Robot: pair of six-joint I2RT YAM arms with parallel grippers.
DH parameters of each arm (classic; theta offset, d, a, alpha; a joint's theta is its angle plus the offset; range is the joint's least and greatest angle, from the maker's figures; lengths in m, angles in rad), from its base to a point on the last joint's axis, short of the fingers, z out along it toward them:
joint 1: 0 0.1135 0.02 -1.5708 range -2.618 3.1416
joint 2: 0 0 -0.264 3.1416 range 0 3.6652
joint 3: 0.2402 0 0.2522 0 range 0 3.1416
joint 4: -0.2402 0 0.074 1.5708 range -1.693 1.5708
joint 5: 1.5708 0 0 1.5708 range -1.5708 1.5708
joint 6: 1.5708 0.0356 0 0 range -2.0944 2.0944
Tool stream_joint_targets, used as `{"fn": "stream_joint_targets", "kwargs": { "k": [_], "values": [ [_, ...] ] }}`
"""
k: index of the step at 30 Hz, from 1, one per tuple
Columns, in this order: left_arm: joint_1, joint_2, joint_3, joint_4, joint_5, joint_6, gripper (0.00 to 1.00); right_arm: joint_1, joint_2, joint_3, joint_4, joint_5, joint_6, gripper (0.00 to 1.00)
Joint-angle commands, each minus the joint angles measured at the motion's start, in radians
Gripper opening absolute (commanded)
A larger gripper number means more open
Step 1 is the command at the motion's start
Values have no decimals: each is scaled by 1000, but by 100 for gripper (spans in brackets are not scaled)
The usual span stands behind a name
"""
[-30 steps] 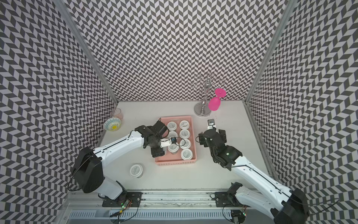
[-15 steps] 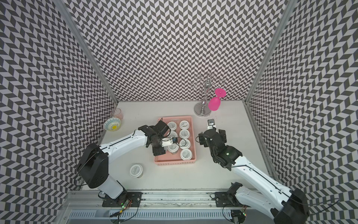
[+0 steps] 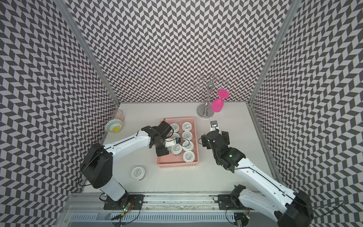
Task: Put the yogurt in the basket
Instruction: Place the yogurt in the basket.
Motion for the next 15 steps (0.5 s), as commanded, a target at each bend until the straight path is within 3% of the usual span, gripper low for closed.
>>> {"fn": "stream_joint_targets", "kwargs": {
  "k": [1,15],
  "values": [
    [9,5,2,16,14,4,75,-4,3,-10,37,15,-5,100],
    [16,-46,-6,-27,-37,15,74,-4,6,-10,38,13,-4,100]
  ]
}}
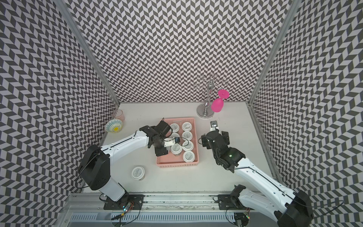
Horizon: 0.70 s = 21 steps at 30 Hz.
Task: Put the yogurt in the basket
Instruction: Place the yogurt in the basket.
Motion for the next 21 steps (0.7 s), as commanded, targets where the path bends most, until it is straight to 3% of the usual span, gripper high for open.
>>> {"fn": "stream_joint_targets", "kwargs": {
  "k": [1,21],
  "values": [
    [8,-4,-8,2,-27,10,74,-4,5,-11,37,13,-3,100],
    [11,63,0,99,41,-11,74,-4,4,-10,39,15,-3,100]
  ]
}}
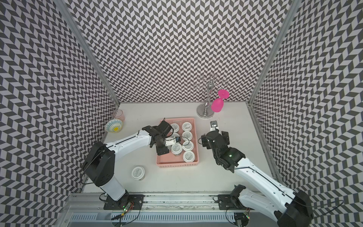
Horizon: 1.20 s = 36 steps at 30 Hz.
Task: Put the yogurt in the basket
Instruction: Place the yogurt in the basket.
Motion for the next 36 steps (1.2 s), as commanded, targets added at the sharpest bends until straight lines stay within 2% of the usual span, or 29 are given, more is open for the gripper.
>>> {"fn": "stream_joint_targets", "kwargs": {
  "k": [1,8,18,22,26,36],
  "values": [
    [7,5,0,34,45,-7,74,-4,4,-11,39,15,-5,100],
    [24,2,-20,44,52,-7,75,-4,4,-10,39,16,-4,100],
    [42,-29,-49,26,60,7,81,-3,4,-11,39,15,-3,99],
    [45,-35,-44,19,62,3,85,-3,2,-11,38,16,-5,100],
    [45,-65,-21,8,67,-3,100,-4,4,-10,37,16,-4,99],
    [45,-165,46,-97,119,-25,100,-4,4,-9,37,17,-4,100]
  ]
}}
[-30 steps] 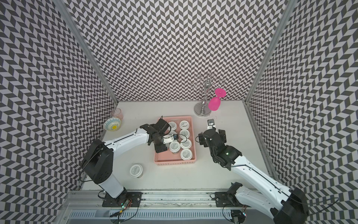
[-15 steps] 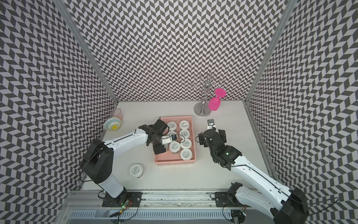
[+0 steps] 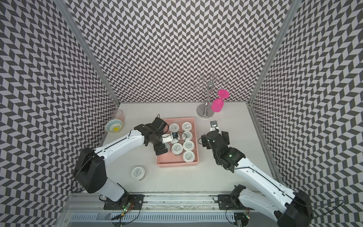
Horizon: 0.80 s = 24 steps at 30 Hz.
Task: Put the yogurt in the basket
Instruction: Place the yogurt in the basket, then pick up the yogurt from the center of the board.
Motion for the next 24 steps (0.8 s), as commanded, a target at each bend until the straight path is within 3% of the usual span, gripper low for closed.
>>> {"fn": "stream_joint_targets", "kwargs": {
  "k": [1,24],
  "values": [
    [5,-51,32,-71,42,-16,100,-4,4,-10,37,17,-6,100],
    [22,-305,-77,-383,50,-38,100,-1,-2,-11,37,27,-4,100]
  ]
}}
